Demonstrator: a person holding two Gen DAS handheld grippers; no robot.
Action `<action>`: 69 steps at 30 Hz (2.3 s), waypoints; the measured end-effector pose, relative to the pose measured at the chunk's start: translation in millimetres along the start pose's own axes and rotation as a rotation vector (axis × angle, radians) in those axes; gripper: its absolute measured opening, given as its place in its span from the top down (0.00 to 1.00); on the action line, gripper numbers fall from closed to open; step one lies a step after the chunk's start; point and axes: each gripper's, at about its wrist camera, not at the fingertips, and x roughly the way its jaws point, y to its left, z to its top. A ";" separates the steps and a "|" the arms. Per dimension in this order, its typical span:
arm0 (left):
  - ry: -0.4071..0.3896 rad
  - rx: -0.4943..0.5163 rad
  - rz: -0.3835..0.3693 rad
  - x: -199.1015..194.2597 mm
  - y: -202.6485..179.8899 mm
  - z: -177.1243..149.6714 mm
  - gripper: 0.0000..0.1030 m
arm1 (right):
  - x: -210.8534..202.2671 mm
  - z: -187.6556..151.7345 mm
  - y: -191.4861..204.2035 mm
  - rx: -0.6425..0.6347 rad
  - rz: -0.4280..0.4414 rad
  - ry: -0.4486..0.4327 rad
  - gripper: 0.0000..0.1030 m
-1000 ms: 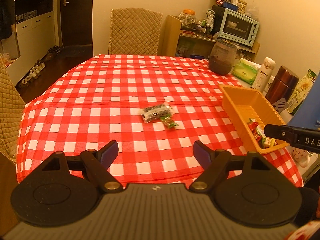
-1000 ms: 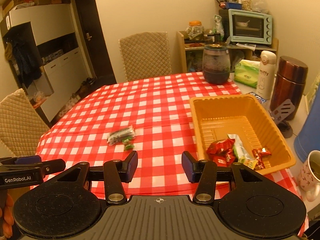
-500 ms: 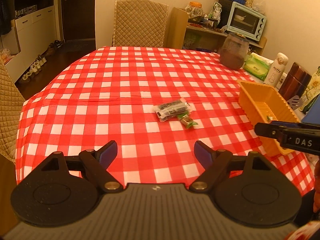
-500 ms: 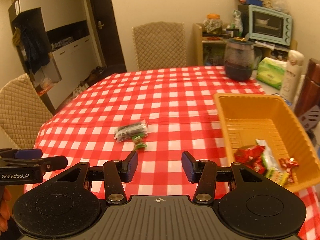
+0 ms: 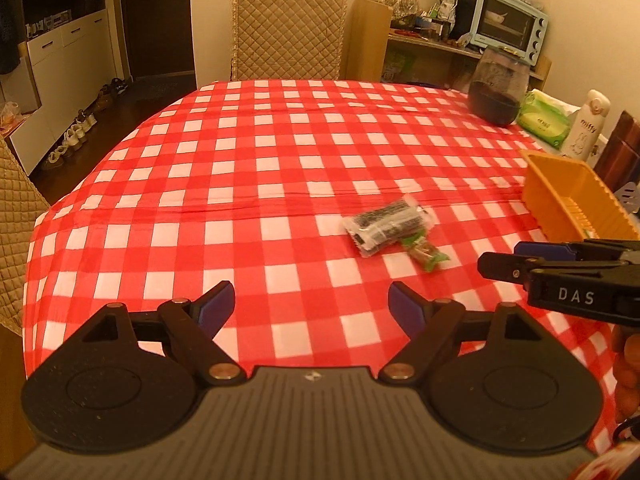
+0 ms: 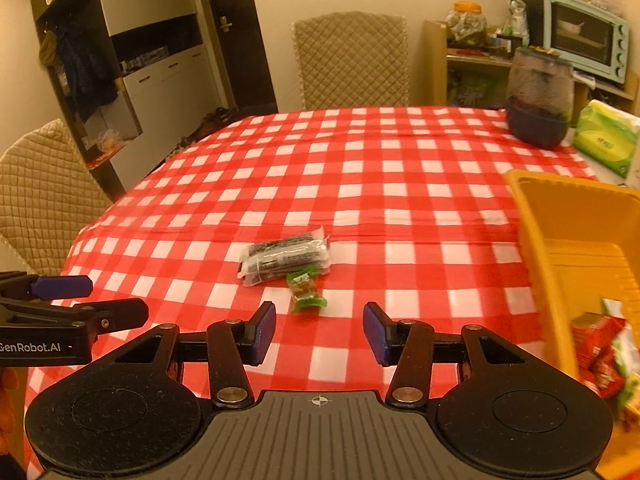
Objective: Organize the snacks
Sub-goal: 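Move both open tools back toward the clear packet on the table, then grasp the green-wrapped candy with the right tool while the left tool grasps the clear packet, then carry the clear packet and green candy with both tools over the orange tray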
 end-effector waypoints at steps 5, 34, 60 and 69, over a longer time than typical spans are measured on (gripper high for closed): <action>0.004 -0.004 0.007 18.2 7.5 4.1 0.20 | 26.7 1.5 1.8 -0.021 0.006 0.007 0.53; -0.006 0.324 -0.089 85.8 -36.3 32.0 0.21 | 32.4 7.5 -36.0 0.065 -0.111 -0.011 0.79; 0.125 0.332 -0.182 127.6 -66.4 43.7 0.66 | 32.1 -1.2 -45.8 0.123 -0.091 0.026 0.79; 0.125 0.162 -0.113 78.7 -57.0 1.9 0.67 | 19.3 -6.7 -38.9 0.105 -0.085 0.020 0.79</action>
